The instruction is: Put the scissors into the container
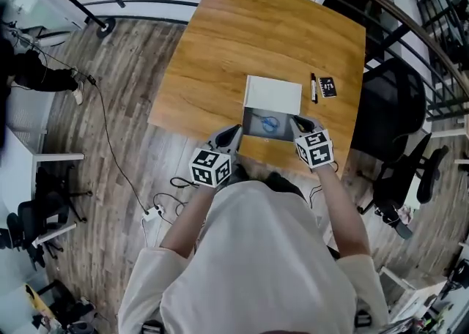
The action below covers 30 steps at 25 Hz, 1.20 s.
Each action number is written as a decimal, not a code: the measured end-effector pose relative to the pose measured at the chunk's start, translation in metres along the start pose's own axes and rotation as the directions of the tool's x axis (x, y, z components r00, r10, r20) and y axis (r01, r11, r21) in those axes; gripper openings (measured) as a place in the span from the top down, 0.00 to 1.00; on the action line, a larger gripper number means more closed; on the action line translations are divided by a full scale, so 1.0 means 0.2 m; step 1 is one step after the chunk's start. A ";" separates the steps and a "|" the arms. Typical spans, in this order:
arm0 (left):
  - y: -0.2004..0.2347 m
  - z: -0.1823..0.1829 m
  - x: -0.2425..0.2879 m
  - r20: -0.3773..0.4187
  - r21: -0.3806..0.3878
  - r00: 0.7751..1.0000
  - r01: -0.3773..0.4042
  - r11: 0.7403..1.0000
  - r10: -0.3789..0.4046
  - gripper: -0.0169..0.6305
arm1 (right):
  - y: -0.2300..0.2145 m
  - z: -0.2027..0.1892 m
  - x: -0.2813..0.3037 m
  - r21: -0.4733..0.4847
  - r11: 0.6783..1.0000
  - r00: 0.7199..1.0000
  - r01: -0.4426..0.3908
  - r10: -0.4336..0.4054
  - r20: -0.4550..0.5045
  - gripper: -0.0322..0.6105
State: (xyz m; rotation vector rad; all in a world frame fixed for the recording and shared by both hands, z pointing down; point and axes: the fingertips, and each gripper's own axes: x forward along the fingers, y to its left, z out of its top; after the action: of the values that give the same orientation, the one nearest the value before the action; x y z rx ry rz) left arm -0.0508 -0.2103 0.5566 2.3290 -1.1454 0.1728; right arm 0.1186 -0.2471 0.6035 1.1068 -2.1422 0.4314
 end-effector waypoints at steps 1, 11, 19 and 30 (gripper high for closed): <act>-0.02 0.03 0.00 0.008 0.005 1.000 0.002 1.000 -0.002 0.98 | -0.01 0.03 -0.03 0.006 1.000 1.000 -0.005 0.005 0.022 0.91; -0.29 0.22 0.06 0.088 0.073 0.996 -0.022 0.997 0.016 0.98 | -0.18 0.17 -0.39 0.068 0.994 0.968 -0.082 0.063 0.245 0.94; -0.50 0.46 -0.01 0.178 0.143 0.984 -0.034 0.989 0.008 0.98 | -0.27 0.36 -0.74 0.038 0.995 0.919 -0.087 0.065 0.390 0.94; -0.61 0.57 -0.06 0.215 0.200 0.976 -0.031 0.979 -0.013 0.98 | -0.31 0.49 -0.88 0.039 0.995 0.863 -0.096 0.064 0.501 0.95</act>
State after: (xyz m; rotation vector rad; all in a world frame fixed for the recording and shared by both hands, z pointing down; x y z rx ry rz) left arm 0.0223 -0.1990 0.4067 2.5722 -1.2962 0.0409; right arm 0.2006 -0.2337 0.4094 1.2735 -2.6504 0.2656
